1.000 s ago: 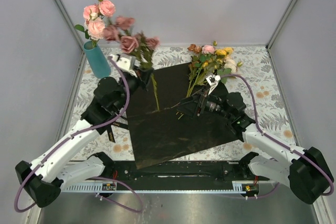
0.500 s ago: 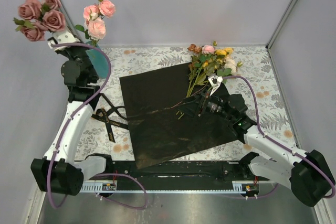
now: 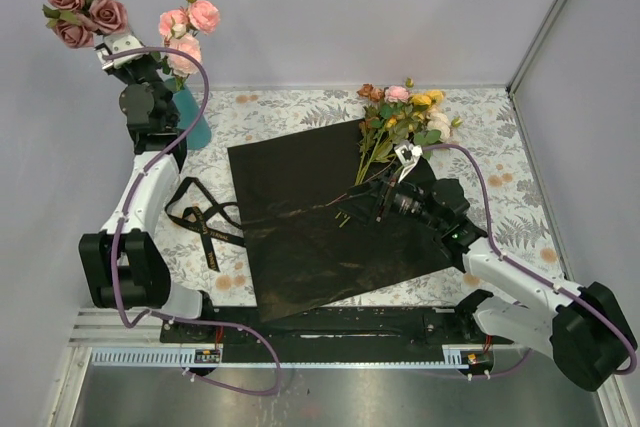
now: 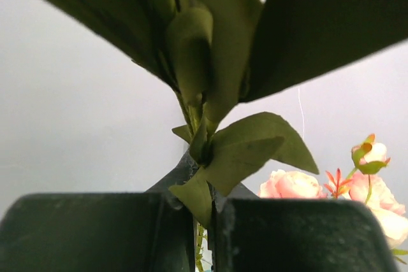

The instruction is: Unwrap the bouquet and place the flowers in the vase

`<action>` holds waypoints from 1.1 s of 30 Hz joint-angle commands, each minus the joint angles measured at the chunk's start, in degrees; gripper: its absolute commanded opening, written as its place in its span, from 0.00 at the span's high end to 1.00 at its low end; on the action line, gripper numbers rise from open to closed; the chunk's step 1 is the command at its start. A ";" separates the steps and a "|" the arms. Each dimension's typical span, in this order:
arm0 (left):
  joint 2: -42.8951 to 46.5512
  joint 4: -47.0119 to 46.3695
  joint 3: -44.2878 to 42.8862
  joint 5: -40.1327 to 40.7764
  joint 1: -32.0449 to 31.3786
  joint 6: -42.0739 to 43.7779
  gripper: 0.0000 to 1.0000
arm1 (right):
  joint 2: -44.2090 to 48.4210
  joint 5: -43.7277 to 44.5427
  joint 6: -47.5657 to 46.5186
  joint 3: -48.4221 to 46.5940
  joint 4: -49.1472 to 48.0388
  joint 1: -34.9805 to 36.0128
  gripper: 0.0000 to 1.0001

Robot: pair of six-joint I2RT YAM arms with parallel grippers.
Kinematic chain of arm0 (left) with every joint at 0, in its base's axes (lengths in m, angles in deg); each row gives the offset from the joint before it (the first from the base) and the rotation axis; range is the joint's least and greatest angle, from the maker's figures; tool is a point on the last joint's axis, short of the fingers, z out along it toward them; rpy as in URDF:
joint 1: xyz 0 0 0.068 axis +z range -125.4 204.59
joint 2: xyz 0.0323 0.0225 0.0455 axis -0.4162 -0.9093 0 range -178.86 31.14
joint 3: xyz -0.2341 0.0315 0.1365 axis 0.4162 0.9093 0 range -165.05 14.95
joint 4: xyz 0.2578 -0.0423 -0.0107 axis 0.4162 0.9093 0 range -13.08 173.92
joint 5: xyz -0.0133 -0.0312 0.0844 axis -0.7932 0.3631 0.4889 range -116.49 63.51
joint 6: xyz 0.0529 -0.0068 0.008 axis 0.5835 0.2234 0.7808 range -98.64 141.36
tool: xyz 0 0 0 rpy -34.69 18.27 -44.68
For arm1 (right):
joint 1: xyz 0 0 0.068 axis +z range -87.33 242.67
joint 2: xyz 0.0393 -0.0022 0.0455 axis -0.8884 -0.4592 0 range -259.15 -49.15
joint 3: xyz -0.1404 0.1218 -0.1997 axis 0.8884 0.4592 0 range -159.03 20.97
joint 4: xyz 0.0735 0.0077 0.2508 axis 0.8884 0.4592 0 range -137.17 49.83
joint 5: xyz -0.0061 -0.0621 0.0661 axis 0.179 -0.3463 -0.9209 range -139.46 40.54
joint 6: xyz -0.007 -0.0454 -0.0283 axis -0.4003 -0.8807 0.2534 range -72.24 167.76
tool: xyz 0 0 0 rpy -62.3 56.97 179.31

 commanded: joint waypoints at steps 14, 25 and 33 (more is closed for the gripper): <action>-10.03 3.80 -0.66 -6.77 0.55 -3.93 0.89 | -2.72 0.62 -1.98 -2.01 -2.21 0.37 0.01; 0.25 32.46 1.09 -15.02 0.63 -14.92 0.21 | 4.22 8.78 -2.25 -2.98 10.36 0.29 0.01; 10.01 57.52 1.62 -24.95 0.63 -23.98 0.04 | 5.55 19.16 2.41 -6.14 23.63 0.37 0.00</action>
